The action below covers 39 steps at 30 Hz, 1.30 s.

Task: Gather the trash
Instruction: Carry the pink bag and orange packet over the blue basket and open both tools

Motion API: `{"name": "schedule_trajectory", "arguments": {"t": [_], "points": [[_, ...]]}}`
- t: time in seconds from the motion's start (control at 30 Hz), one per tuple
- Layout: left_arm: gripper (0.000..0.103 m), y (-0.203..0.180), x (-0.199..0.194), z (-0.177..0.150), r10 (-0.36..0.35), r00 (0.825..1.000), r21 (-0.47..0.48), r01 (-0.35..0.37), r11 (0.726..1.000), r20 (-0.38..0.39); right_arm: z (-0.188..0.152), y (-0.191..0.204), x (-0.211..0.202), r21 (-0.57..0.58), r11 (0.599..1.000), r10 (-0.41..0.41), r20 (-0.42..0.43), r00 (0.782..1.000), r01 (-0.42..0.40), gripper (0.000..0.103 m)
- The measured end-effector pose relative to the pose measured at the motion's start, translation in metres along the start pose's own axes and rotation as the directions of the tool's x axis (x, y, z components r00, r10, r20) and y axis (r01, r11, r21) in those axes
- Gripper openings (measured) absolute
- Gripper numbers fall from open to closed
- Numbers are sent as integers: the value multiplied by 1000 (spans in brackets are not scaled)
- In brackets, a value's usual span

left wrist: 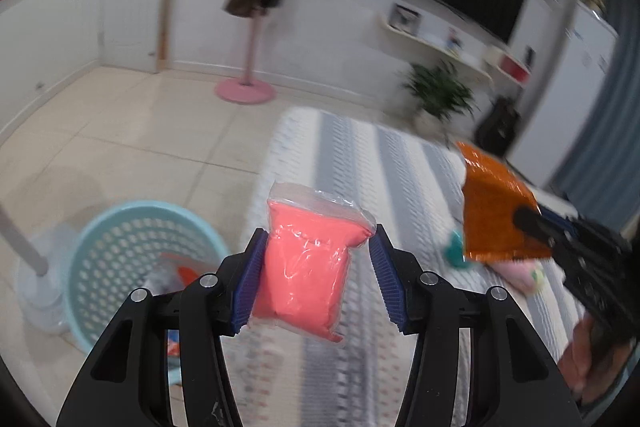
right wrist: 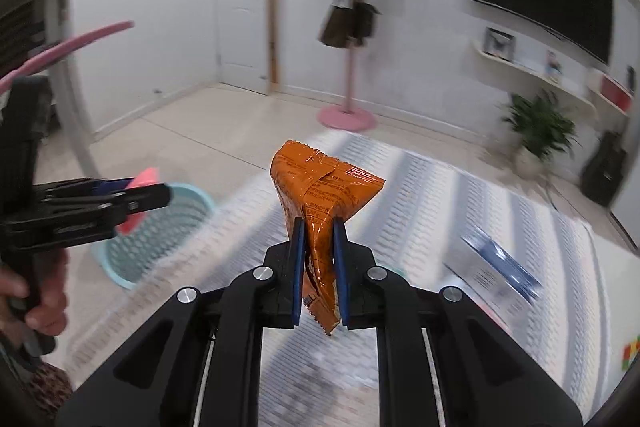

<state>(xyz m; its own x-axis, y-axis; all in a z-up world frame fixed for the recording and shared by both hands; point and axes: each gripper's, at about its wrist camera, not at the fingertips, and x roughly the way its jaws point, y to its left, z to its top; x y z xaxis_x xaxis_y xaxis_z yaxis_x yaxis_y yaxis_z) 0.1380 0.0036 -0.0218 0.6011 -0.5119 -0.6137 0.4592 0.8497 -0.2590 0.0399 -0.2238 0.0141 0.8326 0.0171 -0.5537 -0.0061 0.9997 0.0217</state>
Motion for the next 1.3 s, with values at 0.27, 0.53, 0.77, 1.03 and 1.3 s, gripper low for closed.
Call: {"name": "schedule_trajectory", "arguments": {"t": [0.27, 0.53, 0.77, 1.03, 1.3], "points": [[50, 85, -20, 14, 89, 995, -214, -80, 974, 33, 30, 74, 35, -67, 993, 98, -9, 995, -98, 11], [50, 138, -22, 8, 150, 989, -328, -147, 933, -19, 32, 128, 93, -18, 979, 199, -97, 975, -201, 11], [50, 165, -6, -4, 152, 980, -347, -188, 919, -128, 19, 162, 140, 24, 971, 237, -179, 955, -237, 12], [53, 184, 2, -12, 172, 966, -354, -231, 906, -192, -1, 178, 173, 56, 972, 233, -244, 941, -226, 13], [68, 185, -3, -12, 165, 970, -373, -222, 901, -180, -8, 179, 186, 91, 968, 251, -269, 930, -236, 38]]}}
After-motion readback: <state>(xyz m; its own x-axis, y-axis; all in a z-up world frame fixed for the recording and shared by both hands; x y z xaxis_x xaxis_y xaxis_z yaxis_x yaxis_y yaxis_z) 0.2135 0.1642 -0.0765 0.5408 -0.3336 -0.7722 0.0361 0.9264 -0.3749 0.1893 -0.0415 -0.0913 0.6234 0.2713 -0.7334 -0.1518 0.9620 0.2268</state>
